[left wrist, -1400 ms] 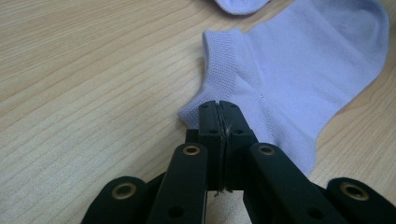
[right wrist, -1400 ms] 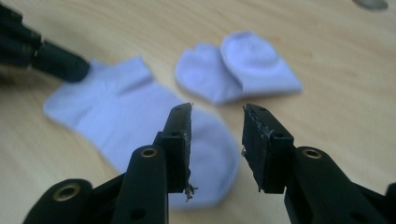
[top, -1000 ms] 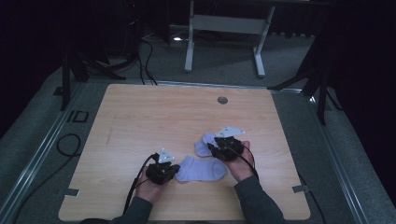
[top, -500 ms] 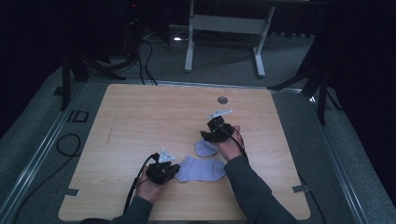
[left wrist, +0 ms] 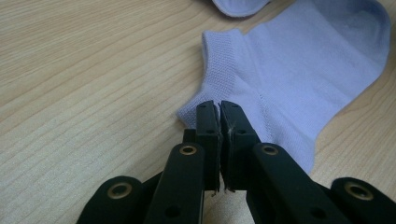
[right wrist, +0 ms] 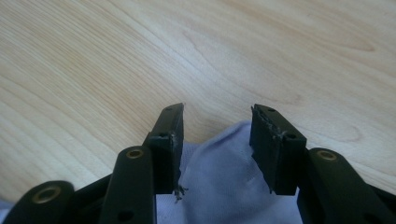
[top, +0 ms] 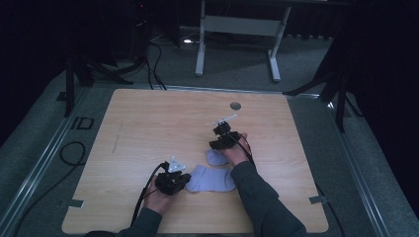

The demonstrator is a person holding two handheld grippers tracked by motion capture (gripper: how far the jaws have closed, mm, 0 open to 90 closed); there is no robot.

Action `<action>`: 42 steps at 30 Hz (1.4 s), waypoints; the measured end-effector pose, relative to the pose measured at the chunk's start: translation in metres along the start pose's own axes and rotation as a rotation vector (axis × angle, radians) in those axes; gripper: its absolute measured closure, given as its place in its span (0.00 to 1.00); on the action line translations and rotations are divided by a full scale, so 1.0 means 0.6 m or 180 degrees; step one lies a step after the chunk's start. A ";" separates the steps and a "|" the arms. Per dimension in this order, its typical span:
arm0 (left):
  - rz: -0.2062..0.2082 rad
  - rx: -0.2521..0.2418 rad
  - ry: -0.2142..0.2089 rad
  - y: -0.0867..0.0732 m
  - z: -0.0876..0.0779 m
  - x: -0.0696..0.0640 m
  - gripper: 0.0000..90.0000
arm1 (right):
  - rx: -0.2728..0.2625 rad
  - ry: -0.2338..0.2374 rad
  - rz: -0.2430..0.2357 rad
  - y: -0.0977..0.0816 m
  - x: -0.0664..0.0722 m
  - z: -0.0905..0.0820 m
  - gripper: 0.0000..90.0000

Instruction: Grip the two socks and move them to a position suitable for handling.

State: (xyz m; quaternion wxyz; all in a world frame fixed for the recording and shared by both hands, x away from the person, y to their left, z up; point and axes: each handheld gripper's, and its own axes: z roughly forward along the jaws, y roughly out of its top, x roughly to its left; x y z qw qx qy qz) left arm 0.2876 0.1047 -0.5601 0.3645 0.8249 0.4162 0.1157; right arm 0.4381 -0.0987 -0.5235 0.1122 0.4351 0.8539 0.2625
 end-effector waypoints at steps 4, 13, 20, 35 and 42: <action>0.0002 -0.0002 -0.0002 0.000 0.000 0.000 0.96 | 0.0114 -0.0052 0.0046 -0.001 -0.002 0.016 0.83; 0.0007 -0.0002 0.0001 0.000 0.000 -0.001 0.96 | -0.0187 0.0046 0.0121 -0.004 -0.007 -0.023 0.99; 0.0000 -0.0004 -0.0001 0.000 0.000 -0.001 0.96 | -0.0486 0.0120 0.0208 -0.015 -0.023 -0.078 0.99; -0.0002 -0.0007 0.0003 0.000 0.000 -0.001 0.95 | -0.0597 0.0119 0.0352 -0.077 -0.085 -0.128 0.99; -0.0003 -0.0010 0.0005 0.000 0.000 -0.001 0.95 | -0.0582 0.0103 0.0376 -0.101 -0.098 -0.131 0.99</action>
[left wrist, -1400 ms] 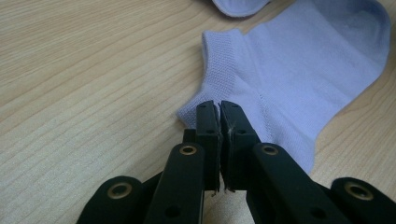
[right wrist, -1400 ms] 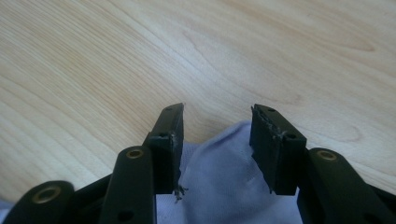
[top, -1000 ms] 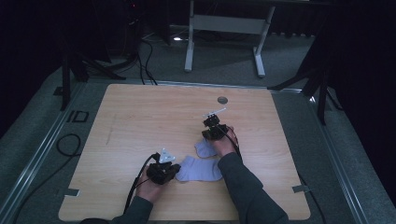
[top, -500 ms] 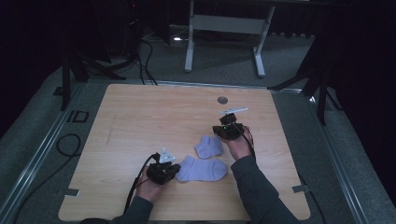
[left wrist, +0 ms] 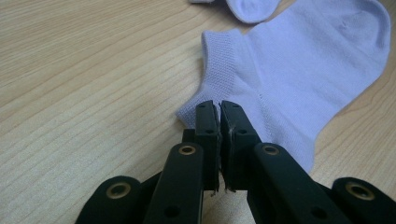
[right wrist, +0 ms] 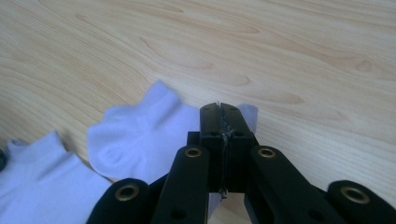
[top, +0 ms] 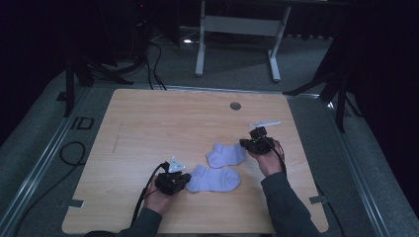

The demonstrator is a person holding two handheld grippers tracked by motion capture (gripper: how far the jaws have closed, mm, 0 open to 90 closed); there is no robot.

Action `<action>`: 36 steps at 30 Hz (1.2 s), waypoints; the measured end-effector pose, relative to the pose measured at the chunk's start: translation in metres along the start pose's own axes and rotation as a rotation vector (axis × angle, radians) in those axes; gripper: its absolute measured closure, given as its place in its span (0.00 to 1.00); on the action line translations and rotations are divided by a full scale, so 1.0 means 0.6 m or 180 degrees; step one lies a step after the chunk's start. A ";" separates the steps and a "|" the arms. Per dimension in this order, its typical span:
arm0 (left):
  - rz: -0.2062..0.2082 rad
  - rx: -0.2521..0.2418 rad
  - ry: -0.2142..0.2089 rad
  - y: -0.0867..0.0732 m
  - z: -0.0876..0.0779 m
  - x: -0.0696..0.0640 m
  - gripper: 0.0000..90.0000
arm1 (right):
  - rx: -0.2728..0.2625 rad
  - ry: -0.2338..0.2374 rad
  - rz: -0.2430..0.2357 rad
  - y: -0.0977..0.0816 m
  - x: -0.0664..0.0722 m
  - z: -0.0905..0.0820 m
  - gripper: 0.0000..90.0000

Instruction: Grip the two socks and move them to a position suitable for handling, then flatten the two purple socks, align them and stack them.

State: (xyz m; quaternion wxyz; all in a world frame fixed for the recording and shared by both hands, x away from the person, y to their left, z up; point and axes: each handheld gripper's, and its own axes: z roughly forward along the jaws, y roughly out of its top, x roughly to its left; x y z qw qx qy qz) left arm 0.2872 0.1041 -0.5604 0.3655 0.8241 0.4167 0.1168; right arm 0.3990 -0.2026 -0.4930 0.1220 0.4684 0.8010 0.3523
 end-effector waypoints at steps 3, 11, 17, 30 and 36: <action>0.0003 0.0002 0.0001 0.000 0.000 0.000 0.95 | 0.0009 -0.0027 0.0003 -0.008 -0.007 -0.003 0.99; 0.0000 -0.0002 0.0003 0.000 0.000 0.000 0.95 | 0.0082 -0.0127 -0.0001 -0.029 -0.024 -0.005 0.98; 0.0004 -0.0003 0.0006 0.000 0.000 0.000 0.95 | 0.0146 -0.0164 0.0012 -0.042 -0.035 -0.004 0.95; 0.0016 -0.0010 0.0015 0.000 0.001 -0.001 0.95 | 0.0273 -0.0446 -0.0019 -0.059 -0.057 -0.007 0.80; 0.0025 -0.0022 0.0027 0.000 0.001 -0.002 0.95 | 0.0097 -0.0310 -0.0284 -0.043 -0.033 -0.019 0.62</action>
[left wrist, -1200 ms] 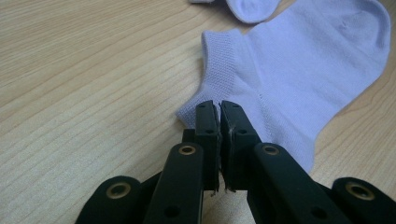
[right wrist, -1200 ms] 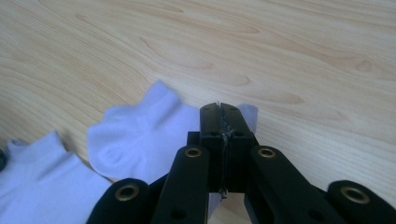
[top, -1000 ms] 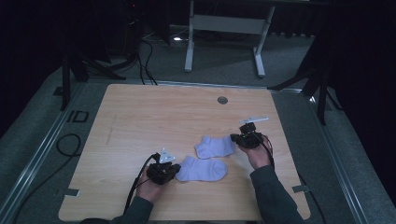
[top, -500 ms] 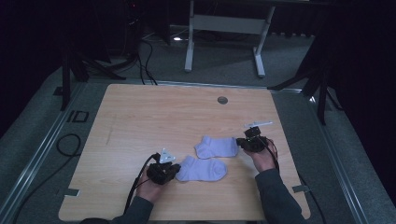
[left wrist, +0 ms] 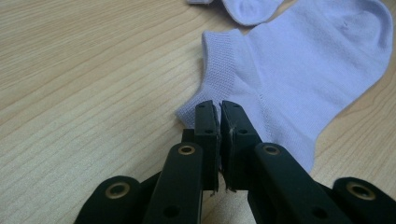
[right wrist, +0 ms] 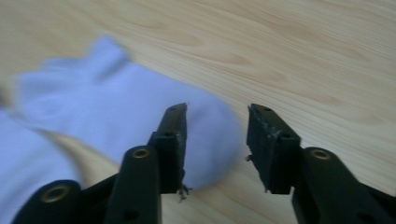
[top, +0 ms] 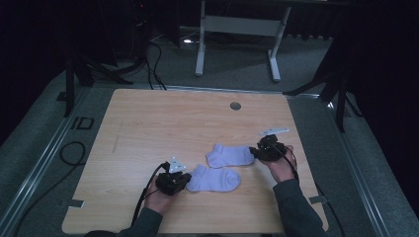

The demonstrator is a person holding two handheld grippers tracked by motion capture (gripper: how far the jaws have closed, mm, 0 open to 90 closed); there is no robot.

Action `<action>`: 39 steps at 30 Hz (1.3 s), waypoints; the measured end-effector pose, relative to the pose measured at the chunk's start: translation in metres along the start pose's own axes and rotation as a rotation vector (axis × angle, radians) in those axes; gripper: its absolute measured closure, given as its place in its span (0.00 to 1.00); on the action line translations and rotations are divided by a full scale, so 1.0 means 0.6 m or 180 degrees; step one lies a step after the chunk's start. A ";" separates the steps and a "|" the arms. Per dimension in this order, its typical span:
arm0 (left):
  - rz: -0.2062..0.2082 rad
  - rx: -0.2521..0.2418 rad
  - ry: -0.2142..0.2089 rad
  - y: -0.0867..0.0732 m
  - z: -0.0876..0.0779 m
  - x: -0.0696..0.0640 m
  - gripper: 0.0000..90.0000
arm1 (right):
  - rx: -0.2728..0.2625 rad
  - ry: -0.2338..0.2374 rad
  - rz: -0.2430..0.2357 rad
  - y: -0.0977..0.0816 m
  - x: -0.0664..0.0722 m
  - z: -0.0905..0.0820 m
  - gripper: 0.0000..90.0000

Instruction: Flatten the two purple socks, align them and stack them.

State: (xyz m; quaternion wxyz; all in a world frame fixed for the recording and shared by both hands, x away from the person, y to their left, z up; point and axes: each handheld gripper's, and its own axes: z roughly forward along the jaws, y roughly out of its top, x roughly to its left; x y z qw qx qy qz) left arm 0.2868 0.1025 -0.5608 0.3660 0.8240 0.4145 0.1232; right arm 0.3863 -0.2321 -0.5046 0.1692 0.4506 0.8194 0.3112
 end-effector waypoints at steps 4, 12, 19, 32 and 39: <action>-0.0004 -0.0011 0.0003 0.000 0.000 0.000 0.95 | 0.0015 0.0203 -0.0299 0.012 0.034 0.016 0.60; -0.0003 -0.0021 0.0009 0.000 0.000 0.000 0.94 | 0.0166 0.0351 -0.0673 0.028 0.076 0.060 0.58; -0.0007 -0.0073 0.0017 0.001 -0.003 -0.002 0.94 | 0.0299 0.0472 -0.1058 0.035 0.102 0.082 0.54; 0.0010 -0.0119 0.0010 0.002 -0.007 -0.001 0.94 | 0.0473 0.0730 -0.1287 0.049 0.123 0.126 0.53; 0.0005 -0.0150 0.0022 0.002 -0.009 -0.001 0.94 | 0.0508 0.0726 -0.1044 0.062 0.123 0.138 0.61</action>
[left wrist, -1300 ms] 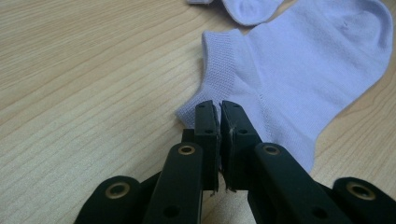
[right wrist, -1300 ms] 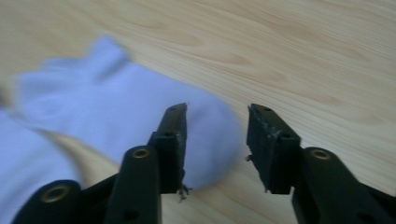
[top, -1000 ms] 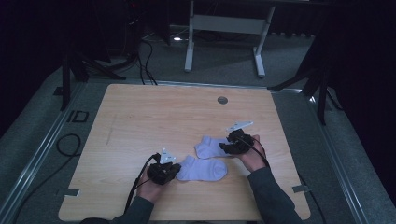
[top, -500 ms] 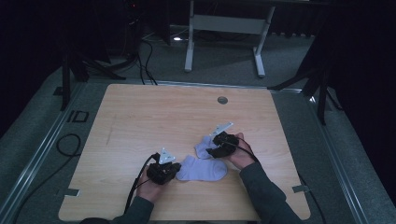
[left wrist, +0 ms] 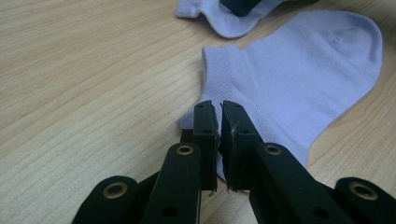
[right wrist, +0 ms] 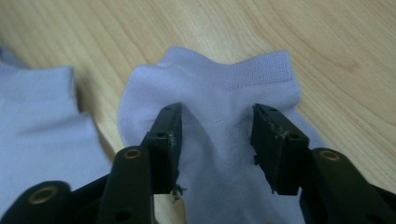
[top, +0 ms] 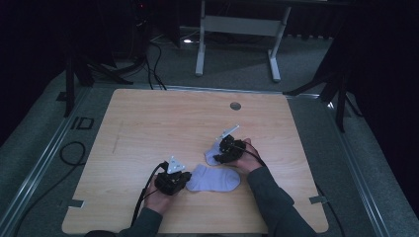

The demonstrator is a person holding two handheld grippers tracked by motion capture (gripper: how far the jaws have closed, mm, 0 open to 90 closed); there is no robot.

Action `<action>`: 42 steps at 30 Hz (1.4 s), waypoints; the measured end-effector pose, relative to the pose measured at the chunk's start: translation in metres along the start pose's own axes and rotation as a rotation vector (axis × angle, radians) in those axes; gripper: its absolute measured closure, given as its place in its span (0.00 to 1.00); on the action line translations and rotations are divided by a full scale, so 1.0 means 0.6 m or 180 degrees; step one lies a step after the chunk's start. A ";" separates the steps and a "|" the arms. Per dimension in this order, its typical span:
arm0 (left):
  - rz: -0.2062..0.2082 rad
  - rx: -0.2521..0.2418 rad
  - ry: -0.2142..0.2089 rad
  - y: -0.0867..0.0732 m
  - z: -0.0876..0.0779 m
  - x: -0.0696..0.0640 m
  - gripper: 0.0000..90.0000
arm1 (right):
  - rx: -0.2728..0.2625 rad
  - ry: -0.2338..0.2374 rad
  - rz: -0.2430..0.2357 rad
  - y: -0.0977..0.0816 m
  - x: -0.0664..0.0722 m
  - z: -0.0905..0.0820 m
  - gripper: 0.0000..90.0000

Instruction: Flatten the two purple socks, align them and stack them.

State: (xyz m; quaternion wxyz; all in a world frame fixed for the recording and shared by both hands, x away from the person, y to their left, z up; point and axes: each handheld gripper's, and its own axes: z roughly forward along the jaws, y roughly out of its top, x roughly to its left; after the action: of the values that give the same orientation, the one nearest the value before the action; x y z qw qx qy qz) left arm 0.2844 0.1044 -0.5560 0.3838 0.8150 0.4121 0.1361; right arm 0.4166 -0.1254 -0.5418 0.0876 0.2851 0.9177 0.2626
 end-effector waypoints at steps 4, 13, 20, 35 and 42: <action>-0.0004 -0.0004 -0.0001 0.000 0.000 -0.001 0.94 | -0.0007 -0.0087 0.0149 0.006 -0.001 0.002 0.74; -0.0006 -0.0007 0.0004 0.000 0.001 0.000 0.94 | -0.0068 -0.0214 0.0420 0.004 -0.009 0.002 0.96; -0.0025 -0.0026 0.0016 0.001 -0.003 0.003 0.93 | -0.0410 -0.0107 0.0618 -0.006 -0.018 -0.047 0.96; -0.0066 -0.0067 0.0055 0.001 -0.008 0.009 0.92 | -0.1010 -0.0054 0.0614 -0.023 0.003 -0.171 0.96; -0.0058 -0.0074 0.0066 0.001 -0.009 0.009 0.92 | -0.1174 0.0047 0.0531 -0.046 0.035 -0.204 0.96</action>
State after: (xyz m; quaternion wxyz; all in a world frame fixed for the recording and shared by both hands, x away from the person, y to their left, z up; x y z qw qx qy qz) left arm 0.2852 0.1114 -0.5526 0.3902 0.8053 0.4219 0.1459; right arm 0.3479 -0.1856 -0.4528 0.1094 0.3373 0.8279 0.4346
